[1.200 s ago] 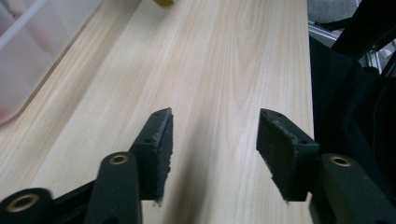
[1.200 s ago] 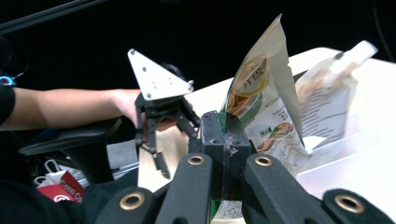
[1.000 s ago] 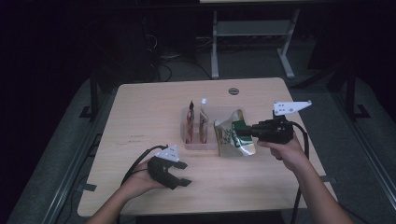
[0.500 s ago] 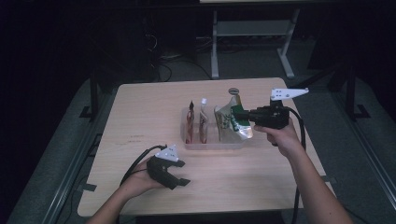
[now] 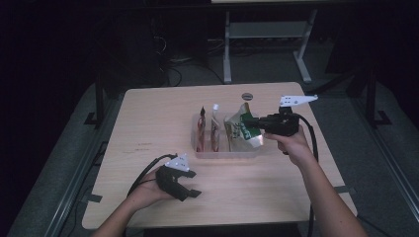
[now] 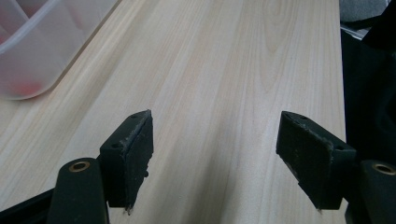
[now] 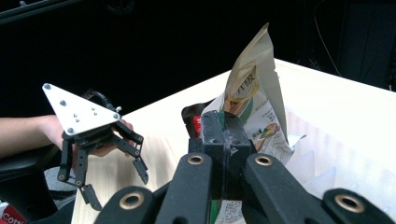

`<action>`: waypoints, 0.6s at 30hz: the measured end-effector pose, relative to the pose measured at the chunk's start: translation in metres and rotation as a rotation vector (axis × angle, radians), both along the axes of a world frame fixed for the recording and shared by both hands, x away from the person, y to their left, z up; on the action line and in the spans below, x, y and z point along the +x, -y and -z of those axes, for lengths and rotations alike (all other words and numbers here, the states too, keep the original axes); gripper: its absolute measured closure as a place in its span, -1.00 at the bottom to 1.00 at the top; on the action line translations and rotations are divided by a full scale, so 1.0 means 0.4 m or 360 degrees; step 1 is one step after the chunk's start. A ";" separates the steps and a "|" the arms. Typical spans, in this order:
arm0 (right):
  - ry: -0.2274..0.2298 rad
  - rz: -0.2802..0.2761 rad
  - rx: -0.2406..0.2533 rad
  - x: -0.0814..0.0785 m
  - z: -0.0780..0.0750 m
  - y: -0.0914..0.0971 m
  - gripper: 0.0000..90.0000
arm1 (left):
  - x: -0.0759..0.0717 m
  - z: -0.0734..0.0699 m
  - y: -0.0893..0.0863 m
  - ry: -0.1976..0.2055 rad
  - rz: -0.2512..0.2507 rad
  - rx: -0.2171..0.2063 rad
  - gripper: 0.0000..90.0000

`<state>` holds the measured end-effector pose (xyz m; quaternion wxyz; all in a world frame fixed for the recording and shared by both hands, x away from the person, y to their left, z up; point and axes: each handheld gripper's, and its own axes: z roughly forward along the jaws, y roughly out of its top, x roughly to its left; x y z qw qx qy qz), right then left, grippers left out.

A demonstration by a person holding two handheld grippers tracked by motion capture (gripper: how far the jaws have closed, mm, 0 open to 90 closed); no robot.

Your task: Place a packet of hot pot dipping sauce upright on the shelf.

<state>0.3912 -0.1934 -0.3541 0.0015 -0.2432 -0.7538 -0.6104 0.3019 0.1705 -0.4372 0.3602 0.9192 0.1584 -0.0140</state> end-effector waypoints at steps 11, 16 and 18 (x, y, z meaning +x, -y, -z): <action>-0.0002 0.0029 -0.0061 0.015 0.013 -0.017 1.00 | -0.001 0.005 0.003 -0.0014 0.0002 -0.0012 -0.41; -0.0002 0.0051 -0.0107 0.025 0.023 -0.025 1.00 | -0.002 0.006 0.004 -0.0016 0.0009 -0.0011 -0.41; -0.0003 0.0058 -0.0100 0.028 0.025 -0.026 1.00 | -0.002 0.006 0.004 -0.0020 0.0010 -0.0008 -0.41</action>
